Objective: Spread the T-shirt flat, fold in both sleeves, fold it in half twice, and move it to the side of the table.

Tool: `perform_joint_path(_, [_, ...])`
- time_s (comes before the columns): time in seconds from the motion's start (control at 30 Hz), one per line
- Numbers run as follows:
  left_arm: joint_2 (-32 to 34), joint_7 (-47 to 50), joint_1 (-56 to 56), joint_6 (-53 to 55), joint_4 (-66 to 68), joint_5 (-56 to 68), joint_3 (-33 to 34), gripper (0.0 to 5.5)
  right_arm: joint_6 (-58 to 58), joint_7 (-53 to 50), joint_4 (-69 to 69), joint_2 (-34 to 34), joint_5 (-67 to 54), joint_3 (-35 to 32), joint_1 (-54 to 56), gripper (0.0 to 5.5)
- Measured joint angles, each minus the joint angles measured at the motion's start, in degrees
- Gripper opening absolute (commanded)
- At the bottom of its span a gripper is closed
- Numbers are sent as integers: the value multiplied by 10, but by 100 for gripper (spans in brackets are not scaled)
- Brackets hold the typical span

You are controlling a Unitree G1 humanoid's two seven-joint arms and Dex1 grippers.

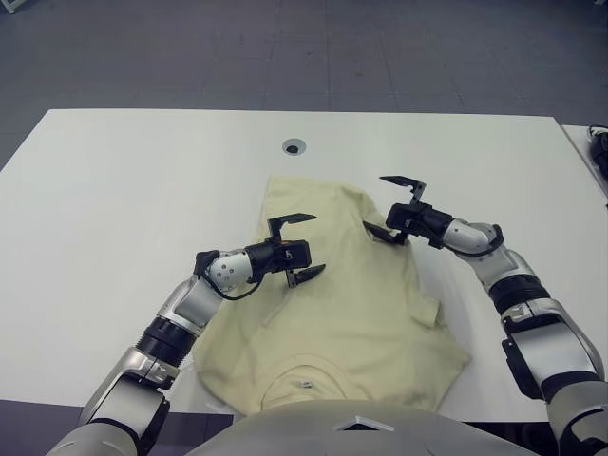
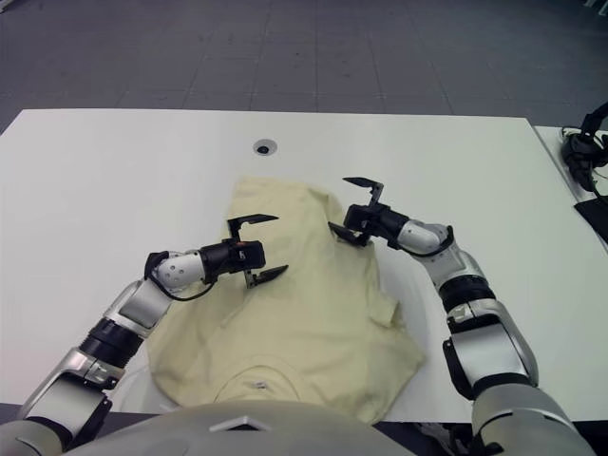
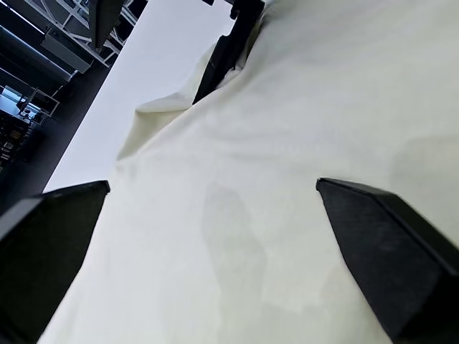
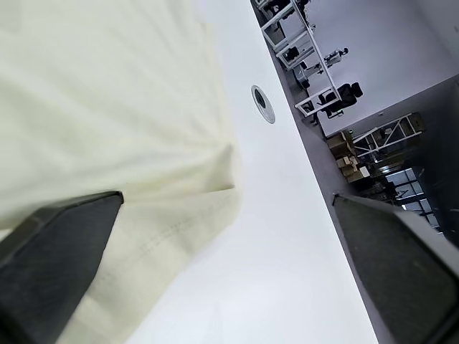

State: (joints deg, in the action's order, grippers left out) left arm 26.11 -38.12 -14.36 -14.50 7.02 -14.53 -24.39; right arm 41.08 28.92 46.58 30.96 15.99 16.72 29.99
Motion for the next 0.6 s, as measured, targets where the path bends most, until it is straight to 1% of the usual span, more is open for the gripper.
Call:
perform_joint_path(0.13, [0, 1, 0, 0, 0, 0, 0, 537, -25, 42, -25, 0, -50, -17, -19, 540])
perform_joint_path(0.3, [0, 1, 1, 0, 0, 0, 0, 537, -71, 97, -96, 13, -140, -71, -36, 540])
perform_joint_path(0.4, [0, 2, 1, 0, -1, 0, 0, 537, -86, 105, -112, 28, -154, -92, -36, 540])
perform_joint_path(0.6, [0, 2, 1, 0, -1, 0, 0, 537, -87, 121, -118, 62, -131, -93, -51, 540])
